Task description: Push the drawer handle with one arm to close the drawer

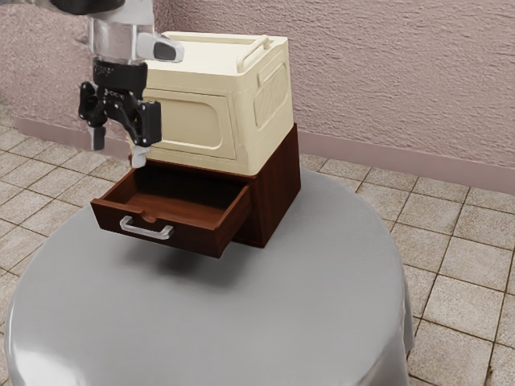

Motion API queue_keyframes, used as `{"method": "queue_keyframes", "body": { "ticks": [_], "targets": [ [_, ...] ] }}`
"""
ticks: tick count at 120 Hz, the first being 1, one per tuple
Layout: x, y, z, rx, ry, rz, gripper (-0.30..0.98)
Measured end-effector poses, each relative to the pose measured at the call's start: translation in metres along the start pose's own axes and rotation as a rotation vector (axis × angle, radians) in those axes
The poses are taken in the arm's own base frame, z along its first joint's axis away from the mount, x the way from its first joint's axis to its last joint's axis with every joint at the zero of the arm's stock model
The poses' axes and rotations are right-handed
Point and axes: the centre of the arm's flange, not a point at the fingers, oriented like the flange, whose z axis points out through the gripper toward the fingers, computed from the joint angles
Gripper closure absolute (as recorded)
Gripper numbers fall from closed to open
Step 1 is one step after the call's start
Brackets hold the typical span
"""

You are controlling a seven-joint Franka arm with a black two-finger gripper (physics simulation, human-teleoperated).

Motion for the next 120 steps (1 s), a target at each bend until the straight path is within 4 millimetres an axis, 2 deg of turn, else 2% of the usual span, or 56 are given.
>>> {"method": "queue_keyframes", "body": {
  "ticks": [9,25,34,38,41,48,55,63,74,93,103,120],
  "targets": [
    [0.024,0.001,-0.002,-0.009,0.114,-0.017,0.0],
    [0.042,-0.009,-0.01,0.009,0.223,-0.067,0.0],
    [0.04,-0.017,-0.018,0.04,0.254,-0.119,0.21],
    [0.033,-0.02,-0.017,0.053,0.265,-0.139,0.31],
    [0.024,-0.021,-0.007,0.063,0.264,-0.149,0.38],
    [0.005,-0.04,0.052,0.068,0.236,-0.188,0.5],
    [0.004,-0.058,0.095,0.056,0.227,-0.23,0.58],
    [0.011,-0.066,0.129,0.042,0.248,-0.254,0.65],
    [0.019,-0.065,0.154,0.024,0.31,-0.27,0.71],
    [0.032,-0.07,0.212,0.0,0.358,-0.31,0.75],
    [0.04,-0.075,0.224,-0.009,0.394,-0.327,0.77],
    [0.054,-0.078,0.23,-0.019,0.448,-0.335,0.78]
  ]
}}
